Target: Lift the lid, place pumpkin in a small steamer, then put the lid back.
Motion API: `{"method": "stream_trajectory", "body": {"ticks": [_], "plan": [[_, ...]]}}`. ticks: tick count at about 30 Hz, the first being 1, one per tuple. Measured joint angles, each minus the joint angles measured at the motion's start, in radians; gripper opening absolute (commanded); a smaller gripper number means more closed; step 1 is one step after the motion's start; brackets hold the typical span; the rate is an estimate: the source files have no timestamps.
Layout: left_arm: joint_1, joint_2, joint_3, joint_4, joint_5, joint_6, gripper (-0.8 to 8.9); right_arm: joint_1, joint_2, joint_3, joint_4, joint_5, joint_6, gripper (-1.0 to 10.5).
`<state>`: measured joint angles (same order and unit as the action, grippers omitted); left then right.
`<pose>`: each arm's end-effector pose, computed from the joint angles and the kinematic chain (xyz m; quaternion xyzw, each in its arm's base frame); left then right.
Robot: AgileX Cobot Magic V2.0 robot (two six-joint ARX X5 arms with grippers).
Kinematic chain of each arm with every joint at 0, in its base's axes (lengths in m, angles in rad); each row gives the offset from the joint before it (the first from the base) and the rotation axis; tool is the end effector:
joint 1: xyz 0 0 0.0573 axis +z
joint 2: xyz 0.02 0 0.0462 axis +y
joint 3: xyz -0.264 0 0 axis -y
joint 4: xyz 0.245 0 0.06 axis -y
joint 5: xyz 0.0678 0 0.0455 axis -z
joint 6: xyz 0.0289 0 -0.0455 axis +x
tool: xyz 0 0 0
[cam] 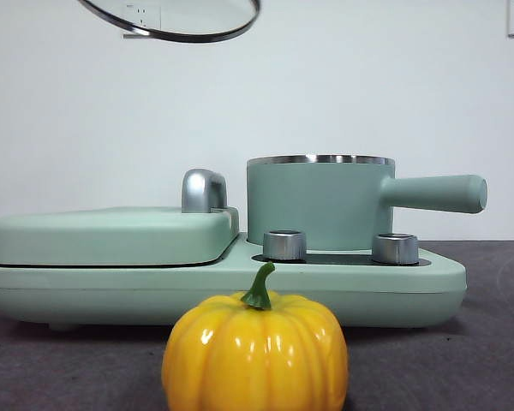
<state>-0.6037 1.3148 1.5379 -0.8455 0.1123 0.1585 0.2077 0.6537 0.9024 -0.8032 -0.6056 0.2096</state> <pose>0.2099 -0.1487 0.4153 0.1448 0.2697 -0.3560 0.8829 0.1052 0.0390 0.3343 0.1462 0.3066 0.3503 0.8729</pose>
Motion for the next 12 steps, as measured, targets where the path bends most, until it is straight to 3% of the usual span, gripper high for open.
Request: {"method": "stream_trajectory", "body": {"ticks": [12], "plan": [[0.085,-0.058,0.0,-0.056,0.002,0.006,0.15,0.399,0.248,0.0,0.007,0.246,0.122,4.9]]}}
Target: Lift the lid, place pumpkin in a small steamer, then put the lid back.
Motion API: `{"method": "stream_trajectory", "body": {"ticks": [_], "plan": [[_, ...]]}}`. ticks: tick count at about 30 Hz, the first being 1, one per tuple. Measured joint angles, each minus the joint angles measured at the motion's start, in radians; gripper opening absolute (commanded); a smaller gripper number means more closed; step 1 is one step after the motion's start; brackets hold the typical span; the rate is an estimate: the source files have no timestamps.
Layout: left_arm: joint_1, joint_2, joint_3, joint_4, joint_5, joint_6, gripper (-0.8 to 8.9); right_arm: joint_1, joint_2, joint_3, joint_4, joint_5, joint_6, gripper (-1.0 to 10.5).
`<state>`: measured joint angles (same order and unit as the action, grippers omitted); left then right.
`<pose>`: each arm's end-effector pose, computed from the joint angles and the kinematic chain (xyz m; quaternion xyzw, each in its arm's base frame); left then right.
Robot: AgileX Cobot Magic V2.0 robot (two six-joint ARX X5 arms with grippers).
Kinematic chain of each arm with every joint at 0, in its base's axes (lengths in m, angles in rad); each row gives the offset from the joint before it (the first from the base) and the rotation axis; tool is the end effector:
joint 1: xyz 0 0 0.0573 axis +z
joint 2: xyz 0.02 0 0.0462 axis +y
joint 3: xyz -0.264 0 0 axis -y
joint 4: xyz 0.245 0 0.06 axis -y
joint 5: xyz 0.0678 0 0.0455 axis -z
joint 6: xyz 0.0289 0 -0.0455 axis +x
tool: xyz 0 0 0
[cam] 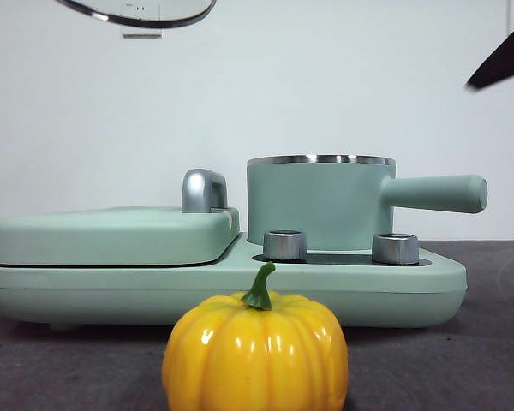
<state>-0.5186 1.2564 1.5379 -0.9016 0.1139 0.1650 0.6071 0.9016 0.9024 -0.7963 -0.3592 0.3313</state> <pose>0.2030 -0.1196 0.4242 0.1357 0.2735 -0.3198 0.8970 0.1318 0.1039 0.3030 0.0874 0.4497 0.3591 0.8131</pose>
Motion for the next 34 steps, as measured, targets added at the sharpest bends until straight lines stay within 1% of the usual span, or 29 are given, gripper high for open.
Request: {"method": "stream_trajectory", "body": {"ticks": [5,8,11,14,19,34], "plan": [[0.028,0.0,0.0,0.009,0.0,0.0,0.15,0.177,0.153,0.024,0.001,0.106,0.035,4.9],[0.04,0.0,0.0,0.008,0.0,0.0,0.15,0.254,0.248,0.058,0.001,0.158,0.041,5.0],[0.051,0.0,0.0,0.008,0.0,0.0,0.15,0.312,0.341,0.106,0.002,0.198,0.041,5.7],[0.063,0.0,0.0,0.008,0.0,0.0,0.15,0.344,0.42,0.151,0.003,0.206,0.044,6.0],[0.076,0.0,0.0,0.009,0.0,0.0,0.15,0.371,0.523,0.203,0.002,0.206,0.044,6.0],[0.078,0.0,0.0,0.02,0.0,0.0,0.15,0.45,0.695,0.209,0.0,0.208,0.044,6.0]]}}
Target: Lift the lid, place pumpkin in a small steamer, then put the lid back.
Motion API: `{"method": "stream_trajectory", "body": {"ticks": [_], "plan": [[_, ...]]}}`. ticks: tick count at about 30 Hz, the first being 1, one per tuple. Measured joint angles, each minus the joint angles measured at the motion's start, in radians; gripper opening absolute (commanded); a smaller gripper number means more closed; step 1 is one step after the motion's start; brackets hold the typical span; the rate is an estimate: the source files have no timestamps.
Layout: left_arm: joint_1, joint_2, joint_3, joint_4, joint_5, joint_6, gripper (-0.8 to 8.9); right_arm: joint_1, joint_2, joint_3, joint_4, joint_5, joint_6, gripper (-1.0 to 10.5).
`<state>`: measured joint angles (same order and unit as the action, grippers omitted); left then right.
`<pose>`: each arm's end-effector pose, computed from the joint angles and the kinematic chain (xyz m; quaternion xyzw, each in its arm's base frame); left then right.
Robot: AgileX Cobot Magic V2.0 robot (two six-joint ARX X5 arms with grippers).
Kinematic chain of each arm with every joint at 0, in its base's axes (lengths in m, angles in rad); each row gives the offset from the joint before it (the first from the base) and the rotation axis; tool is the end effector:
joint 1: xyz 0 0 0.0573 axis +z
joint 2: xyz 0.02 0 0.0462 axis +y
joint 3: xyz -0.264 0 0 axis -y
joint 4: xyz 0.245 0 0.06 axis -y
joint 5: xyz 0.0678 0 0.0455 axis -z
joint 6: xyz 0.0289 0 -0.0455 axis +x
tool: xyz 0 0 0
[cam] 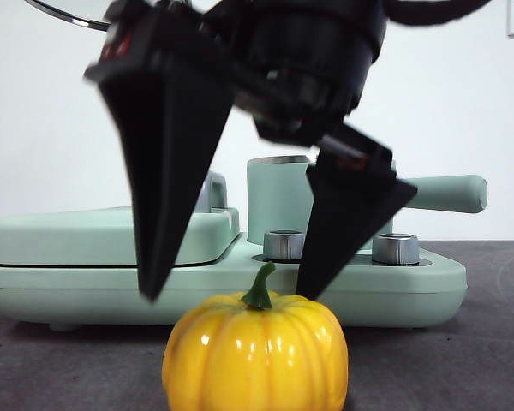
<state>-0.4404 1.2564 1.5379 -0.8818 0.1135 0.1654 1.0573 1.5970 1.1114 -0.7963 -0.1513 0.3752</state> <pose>0.2127 -0.1039 0.4257 0.1239 0.2691 -0.2844 0.9118 0.1431 0.2626 0.2137 -0.1341 0.6131 0.3472 0.6968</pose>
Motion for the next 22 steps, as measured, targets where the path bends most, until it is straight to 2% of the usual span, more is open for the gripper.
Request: {"method": "stream_trajectory", "body": {"ticks": [5,12,18,22], "plan": [[0.0,0.0,0.0,0.0,0.0,0.0,0.15,0.017,0.055,0.0,0.001,0.033,0.0,6.0],[0.0,0.0,0.0,0.0,0.0,0.0,0.15,0.021,0.115,0.0,0.002,0.037,0.0,6.0],[0.0,0.0,0.0,0.0,0.0,0.0,0.15,0.021,0.131,0.0,0.004,0.043,0.0,4.1],[0.0,0.0,0.0,0.0,0.0,0.0,0.15,0.021,0.131,0.002,0.0,0.043,0.0,4.1]]}}
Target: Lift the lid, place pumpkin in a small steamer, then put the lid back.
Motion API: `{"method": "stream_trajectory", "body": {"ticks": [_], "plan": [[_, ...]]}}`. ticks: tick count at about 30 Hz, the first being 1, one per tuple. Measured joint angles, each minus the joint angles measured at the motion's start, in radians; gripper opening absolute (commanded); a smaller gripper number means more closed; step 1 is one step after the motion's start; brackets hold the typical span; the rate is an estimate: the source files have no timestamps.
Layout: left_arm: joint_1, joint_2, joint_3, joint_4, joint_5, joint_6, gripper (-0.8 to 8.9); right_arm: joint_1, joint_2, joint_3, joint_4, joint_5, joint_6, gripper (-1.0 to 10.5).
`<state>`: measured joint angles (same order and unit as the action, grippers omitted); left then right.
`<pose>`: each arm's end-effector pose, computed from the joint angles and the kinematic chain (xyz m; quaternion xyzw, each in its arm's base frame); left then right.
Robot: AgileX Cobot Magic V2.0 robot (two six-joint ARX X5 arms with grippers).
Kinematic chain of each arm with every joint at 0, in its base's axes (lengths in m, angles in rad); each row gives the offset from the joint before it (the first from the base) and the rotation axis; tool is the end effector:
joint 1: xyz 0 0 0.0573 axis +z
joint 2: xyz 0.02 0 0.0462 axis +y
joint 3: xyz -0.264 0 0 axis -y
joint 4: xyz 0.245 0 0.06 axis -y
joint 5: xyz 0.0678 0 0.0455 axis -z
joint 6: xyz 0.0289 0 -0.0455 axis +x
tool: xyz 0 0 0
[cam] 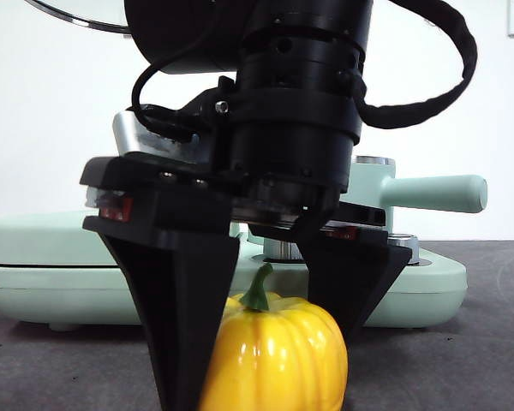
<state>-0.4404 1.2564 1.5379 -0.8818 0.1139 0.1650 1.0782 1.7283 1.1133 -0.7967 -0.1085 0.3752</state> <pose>0.2127 -0.1039 0.4257 0.1236 0.2692 -0.2845 0.9118 0.1445 0.2759 0.1766 -0.1794 0.6432 0.3110 0.6763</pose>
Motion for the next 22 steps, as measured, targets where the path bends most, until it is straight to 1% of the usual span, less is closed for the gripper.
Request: {"method": "stream_trajectory", "body": {"ticks": [3,7,13,17,22], "plan": [[0.0,0.0,0.0,0.0,0.0,0.0,0.15,-0.005,0.0,0.028,-0.043,0.0,0.0,4.1],[0.007,0.0,0.0,0.0,0.0,0.0,0.15,-0.018,0.0,0.112,-0.123,0.0,-0.006,4.1],[0.031,0.0,0.0,0.0,0.0,0.0,0.15,-0.058,0.0,0.29,-0.293,0.0,-0.065,4.1],[0.047,0.0,0.0,0.001,0.0,0.0,0.15,-0.119,0.0,0.423,-0.386,0.0,-0.103,4.1],[0.064,0.0,0.0,0.001,0.0,0.0,0.15,-0.239,0.0,0.562,-0.415,0.001,-0.14,4.1]]}}
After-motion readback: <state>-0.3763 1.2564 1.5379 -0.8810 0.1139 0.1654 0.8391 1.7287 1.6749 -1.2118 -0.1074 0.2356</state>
